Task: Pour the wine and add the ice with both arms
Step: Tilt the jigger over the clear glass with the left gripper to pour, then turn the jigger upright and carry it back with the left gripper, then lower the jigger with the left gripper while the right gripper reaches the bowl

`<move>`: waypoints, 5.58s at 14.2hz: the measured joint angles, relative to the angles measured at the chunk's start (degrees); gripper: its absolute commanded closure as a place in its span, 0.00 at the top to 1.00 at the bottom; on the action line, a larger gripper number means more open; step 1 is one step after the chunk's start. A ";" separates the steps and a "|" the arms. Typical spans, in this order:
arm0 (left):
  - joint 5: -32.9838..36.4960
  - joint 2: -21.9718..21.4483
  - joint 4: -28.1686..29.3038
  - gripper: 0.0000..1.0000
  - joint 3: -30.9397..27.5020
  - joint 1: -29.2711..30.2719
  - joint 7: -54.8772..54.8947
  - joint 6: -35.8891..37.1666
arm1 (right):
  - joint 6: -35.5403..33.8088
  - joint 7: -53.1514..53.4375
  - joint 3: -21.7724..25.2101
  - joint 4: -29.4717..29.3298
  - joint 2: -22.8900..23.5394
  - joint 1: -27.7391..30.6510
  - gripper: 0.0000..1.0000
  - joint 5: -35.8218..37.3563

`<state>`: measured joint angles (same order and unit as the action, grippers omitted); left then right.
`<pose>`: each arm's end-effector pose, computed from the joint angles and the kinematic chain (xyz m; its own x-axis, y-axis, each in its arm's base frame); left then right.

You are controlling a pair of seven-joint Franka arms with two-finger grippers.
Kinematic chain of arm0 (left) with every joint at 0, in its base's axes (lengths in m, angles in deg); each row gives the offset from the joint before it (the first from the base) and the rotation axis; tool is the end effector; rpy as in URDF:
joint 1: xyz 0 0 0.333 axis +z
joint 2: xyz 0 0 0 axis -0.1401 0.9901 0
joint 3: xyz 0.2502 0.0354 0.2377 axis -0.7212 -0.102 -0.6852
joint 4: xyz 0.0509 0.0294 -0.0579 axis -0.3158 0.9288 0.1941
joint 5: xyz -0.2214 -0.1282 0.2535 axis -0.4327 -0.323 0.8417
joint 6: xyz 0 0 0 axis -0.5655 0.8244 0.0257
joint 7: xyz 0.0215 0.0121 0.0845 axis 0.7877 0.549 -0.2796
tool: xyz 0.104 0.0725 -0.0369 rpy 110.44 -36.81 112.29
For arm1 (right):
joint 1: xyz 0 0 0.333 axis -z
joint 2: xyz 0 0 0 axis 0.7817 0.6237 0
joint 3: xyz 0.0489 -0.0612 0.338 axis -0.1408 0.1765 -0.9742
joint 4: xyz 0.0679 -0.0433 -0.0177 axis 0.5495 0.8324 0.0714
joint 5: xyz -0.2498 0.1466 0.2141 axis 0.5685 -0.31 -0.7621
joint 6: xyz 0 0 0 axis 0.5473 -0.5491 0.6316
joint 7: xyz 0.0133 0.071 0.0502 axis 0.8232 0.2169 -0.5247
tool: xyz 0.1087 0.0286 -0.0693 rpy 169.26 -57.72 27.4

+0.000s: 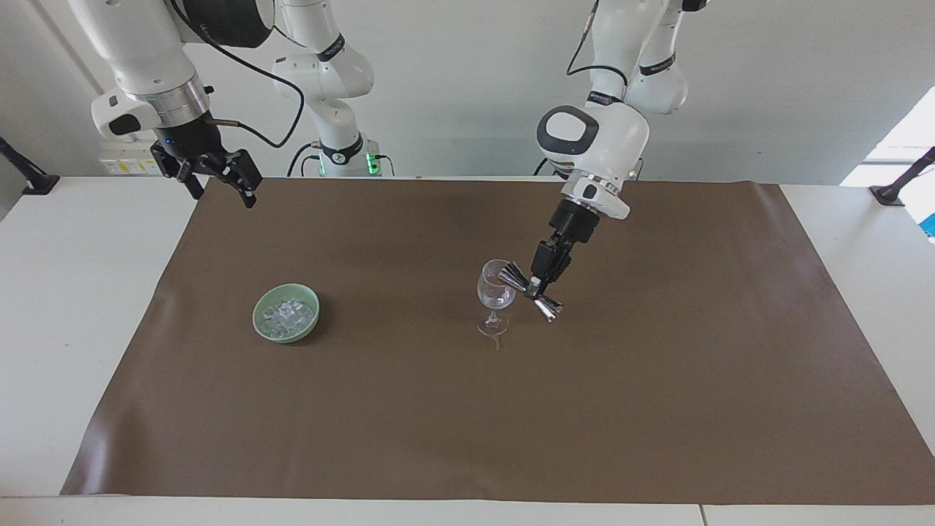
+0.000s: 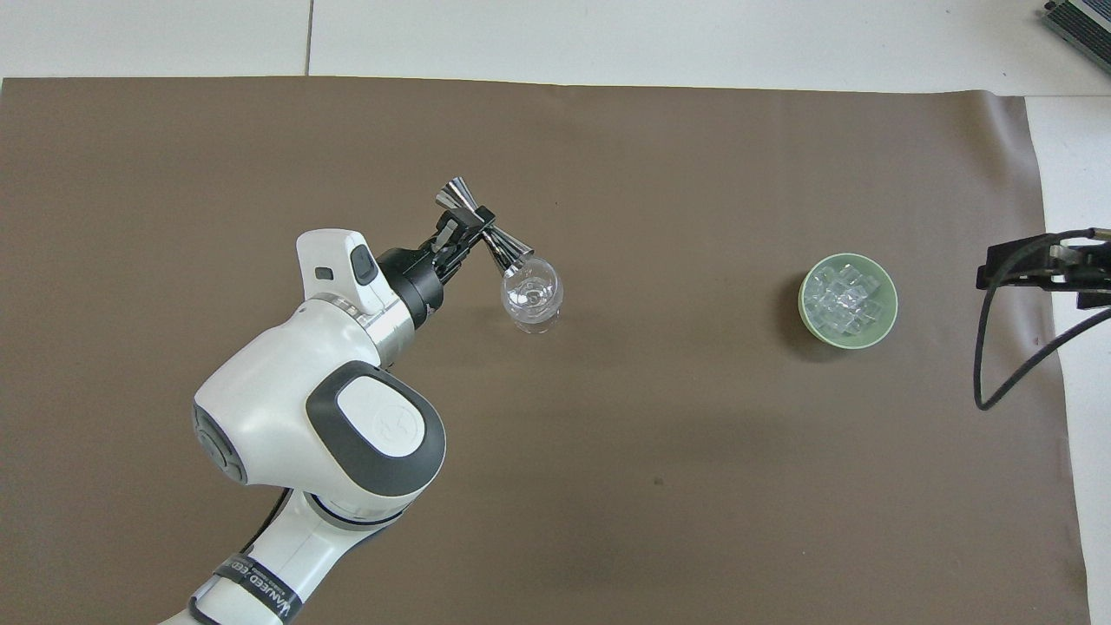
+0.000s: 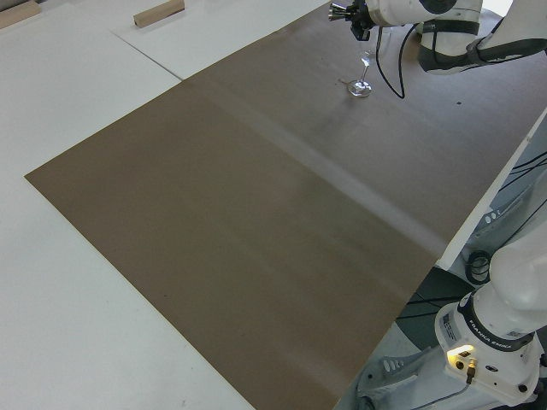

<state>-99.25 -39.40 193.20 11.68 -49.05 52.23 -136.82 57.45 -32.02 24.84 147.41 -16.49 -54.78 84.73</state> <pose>0.5127 -0.2881 0.4756 0.6866 0.7187 0.1093 0.3472 -0.4563 0.8193 0.5076 -0.0313 0.6306 0.9763 -0.2101 0.0512 -0.2107 -0.9775 0.0048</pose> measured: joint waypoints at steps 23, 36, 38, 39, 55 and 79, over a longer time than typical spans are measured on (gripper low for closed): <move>0.00 -1.14 0.12 0.00 0.01 -2.13 10.49 -0.78 | 0.00 0.00 0.00 0.00 0.00 0.00 1.00 0.00; -0.09 -3.88 -0.50 0.00 -1.40 8.33 -0.73 15.98 | 0.00 0.00 0.00 0.00 0.00 0.00 1.00 0.00; -0.10 -4.18 -0.59 0.00 -1.51 10.27 -5.97 18.37 | 0.00 0.00 0.00 0.00 0.00 0.00 1.00 0.00; -0.10 -4.28 -0.62 0.00 -1.54 11.37 -8.51 19.55 | 0.00 0.00 0.00 0.00 0.00 0.00 1.00 0.00; 0.04 -2.89 -0.78 0.00 -1.88 34.44 -46.27 46.86 | 0.49 -2.14 -0.01 1.67 -0.51 0.00 1.00 0.00; -16.42 14.29 5.25 0.00 -1.35 57.66 -48.08 68.10 | 30.72 -15.00 -0.60 24.99 1.84 -0.08 1.00 0.00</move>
<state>-115.66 -25.10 198.45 10.33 8.61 4.15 -68.73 88.17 -47.02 24.25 172.40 -14.65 -54.86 84.73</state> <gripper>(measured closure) 0.789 0.000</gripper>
